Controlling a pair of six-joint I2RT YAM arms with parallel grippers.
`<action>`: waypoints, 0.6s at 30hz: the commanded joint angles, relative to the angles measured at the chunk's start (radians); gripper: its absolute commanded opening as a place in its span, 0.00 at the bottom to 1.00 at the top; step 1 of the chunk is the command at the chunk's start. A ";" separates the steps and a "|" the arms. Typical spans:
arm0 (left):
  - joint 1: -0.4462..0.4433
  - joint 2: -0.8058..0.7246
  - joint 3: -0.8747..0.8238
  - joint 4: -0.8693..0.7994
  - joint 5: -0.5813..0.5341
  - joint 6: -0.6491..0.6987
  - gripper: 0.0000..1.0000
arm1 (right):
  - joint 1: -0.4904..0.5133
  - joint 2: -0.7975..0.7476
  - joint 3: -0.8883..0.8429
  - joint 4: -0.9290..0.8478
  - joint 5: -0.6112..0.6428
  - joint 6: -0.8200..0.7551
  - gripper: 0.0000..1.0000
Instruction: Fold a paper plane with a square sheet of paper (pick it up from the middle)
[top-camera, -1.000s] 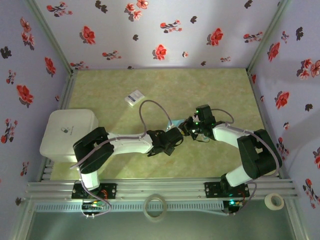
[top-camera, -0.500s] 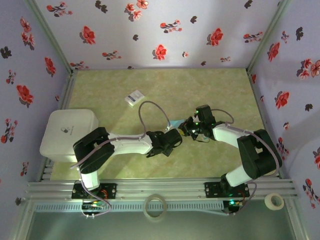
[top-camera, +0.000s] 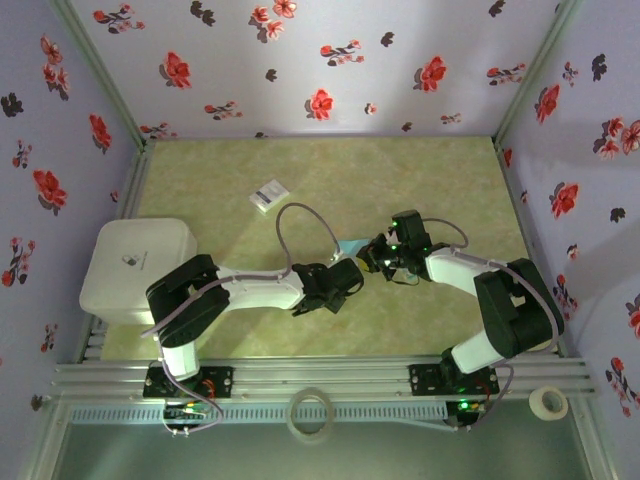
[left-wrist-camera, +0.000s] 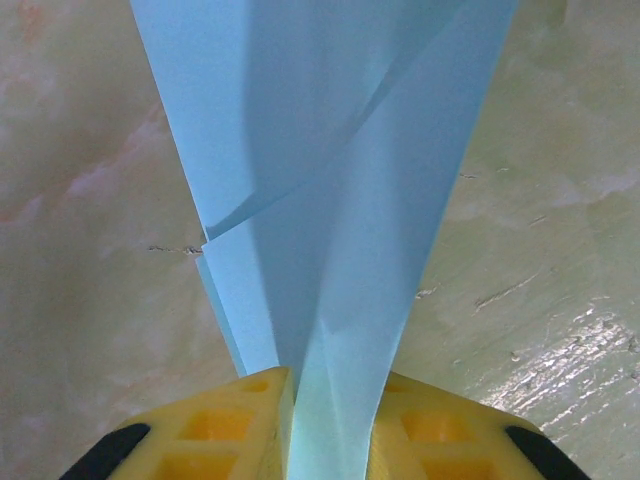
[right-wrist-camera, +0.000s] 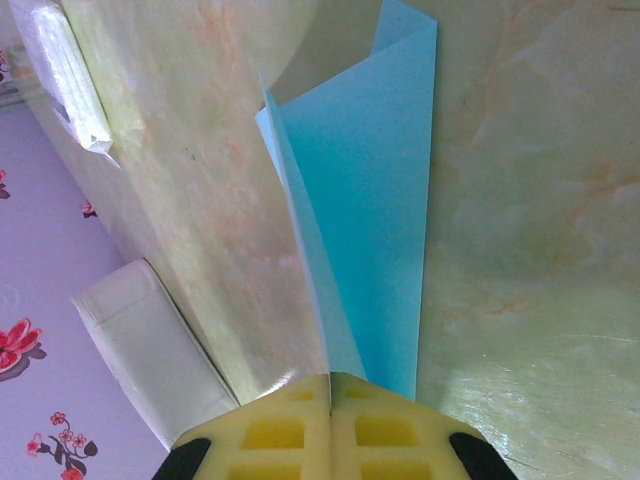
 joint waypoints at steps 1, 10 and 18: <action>-0.005 -0.023 0.001 0.014 -0.018 0.009 0.22 | -0.002 -0.016 -0.012 0.019 -0.011 0.012 0.00; -0.006 -0.014 0.007 0.010 -0.015 0.004 0.13 | -0.003 -0.016 -0.014 0.018 -0.009 0.013 0.00; -0.004 -0.003 0.014 0.008 0.004 -0.017 0.13 | -0.003 -0.014 -0.016 0.014 -0.008 0.010 0.00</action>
